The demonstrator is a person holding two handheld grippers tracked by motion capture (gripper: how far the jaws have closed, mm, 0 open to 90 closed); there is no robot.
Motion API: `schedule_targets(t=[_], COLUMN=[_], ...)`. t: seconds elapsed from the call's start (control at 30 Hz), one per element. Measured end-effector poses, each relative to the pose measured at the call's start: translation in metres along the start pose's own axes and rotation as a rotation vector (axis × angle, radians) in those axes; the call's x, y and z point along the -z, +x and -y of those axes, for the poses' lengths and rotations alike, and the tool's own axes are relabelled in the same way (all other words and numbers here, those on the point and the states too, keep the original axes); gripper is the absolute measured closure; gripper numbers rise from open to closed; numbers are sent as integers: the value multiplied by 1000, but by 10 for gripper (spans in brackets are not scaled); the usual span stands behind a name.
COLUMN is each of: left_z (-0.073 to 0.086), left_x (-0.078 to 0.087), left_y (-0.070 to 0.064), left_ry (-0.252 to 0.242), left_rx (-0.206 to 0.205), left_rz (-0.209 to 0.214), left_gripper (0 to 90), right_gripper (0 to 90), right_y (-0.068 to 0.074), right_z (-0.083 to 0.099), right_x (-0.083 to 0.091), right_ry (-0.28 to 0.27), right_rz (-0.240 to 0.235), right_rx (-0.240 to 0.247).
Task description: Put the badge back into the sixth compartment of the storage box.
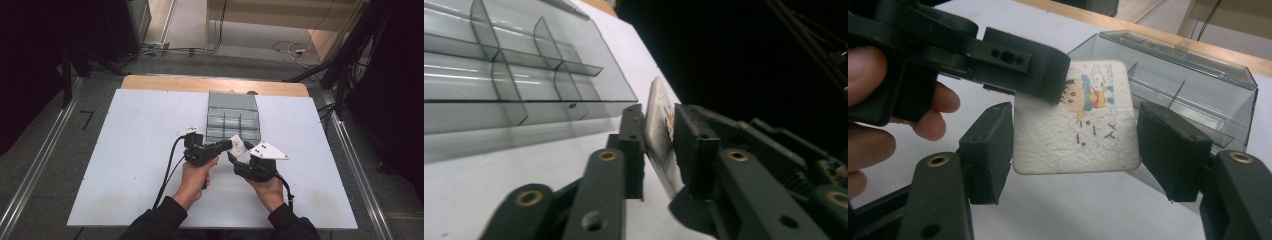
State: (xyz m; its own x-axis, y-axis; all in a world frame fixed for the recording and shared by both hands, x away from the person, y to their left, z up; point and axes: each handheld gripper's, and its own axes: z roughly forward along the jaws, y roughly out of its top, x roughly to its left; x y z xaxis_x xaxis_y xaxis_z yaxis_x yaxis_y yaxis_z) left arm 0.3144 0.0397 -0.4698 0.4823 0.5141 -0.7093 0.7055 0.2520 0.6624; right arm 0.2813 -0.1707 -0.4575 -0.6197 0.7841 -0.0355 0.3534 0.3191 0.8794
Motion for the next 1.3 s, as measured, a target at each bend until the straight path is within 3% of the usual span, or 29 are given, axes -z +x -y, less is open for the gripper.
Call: schedule_targets(t=[0.03,0.07,0.1,0.13,0.3,0.63,1.3], left_z=[-1,-1,-2,-2,-10,-31,-45], left_x=[-1,-2,-3,-5,-10,-29,-84], left_y=[-1,-2,-2,-3,-4,-4,3], left_ry=[3,3,4,3,-21,-51,-24], left_rx=[-6,-14,-20,-28,-63,-96,-151], left_rz=[-13,-16,-16,-20,-52,-113,-185], left_gripper=[846,850,853,853,853,852,852], right_gripper=[380,378,263,214,144,141,122], right_y=[-2,-3,-4,-5,-15,-43,-67], right_z=[1,2,1,0,3,18,25], right_x=[-1,-2,-3,-5,-2,12,27], right_ry=[10,0,16,39,77,114,103], right_rz=[-6,-15,-22,-38,-51,-25,9], right_rx=[-5,-11,-22,-29,-62,-95,-136])
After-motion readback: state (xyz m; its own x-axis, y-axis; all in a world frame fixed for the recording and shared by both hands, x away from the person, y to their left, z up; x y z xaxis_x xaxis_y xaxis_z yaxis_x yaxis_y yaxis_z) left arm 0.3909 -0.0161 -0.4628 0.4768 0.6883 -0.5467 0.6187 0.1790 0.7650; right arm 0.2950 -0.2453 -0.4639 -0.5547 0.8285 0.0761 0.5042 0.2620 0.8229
